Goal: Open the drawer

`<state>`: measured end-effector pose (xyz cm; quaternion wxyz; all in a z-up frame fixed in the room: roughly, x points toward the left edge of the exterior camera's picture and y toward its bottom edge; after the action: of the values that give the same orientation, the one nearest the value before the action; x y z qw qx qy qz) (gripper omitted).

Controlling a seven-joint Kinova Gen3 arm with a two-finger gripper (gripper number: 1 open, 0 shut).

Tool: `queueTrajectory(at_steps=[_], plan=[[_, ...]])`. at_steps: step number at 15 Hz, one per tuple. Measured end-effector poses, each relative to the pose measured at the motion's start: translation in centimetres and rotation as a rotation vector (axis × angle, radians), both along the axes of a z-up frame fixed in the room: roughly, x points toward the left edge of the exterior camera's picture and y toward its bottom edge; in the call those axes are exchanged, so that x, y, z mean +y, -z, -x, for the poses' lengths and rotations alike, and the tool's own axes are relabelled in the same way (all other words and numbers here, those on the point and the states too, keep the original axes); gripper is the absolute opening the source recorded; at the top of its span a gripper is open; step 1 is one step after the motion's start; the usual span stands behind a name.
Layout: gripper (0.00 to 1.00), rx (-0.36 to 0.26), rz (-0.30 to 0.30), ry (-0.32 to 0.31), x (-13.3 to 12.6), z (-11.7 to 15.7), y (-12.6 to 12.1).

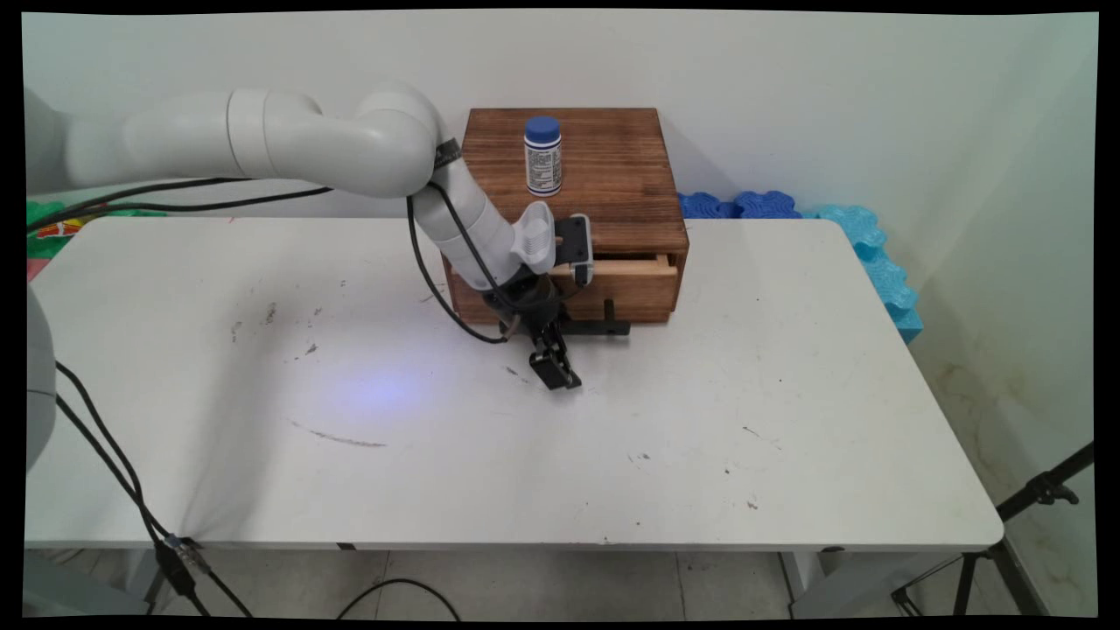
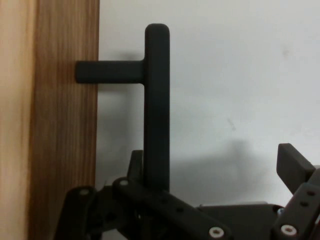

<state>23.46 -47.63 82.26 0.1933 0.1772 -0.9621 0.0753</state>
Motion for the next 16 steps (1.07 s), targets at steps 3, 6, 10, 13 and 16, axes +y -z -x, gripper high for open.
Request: queueTrajectory(at_steps=[3, 6, 10, 13, 16], plan=[[1.00, 0.003, -0.013, 0.009, 1.6, 0.5, -0.3], [1.00, 0.004, -0.025, 0.017, 3.5, 0.9, -0.6], [1.00, 0.005, -0.037, 0.027, 6.2, 1.4, -1.1], [1.00, 0.001, -0.041, 0.035, 8.3, 1.9, -1.3], [1.00, -0.003, -0.039, 0.042, 10.4, 2.6, -1.4]])
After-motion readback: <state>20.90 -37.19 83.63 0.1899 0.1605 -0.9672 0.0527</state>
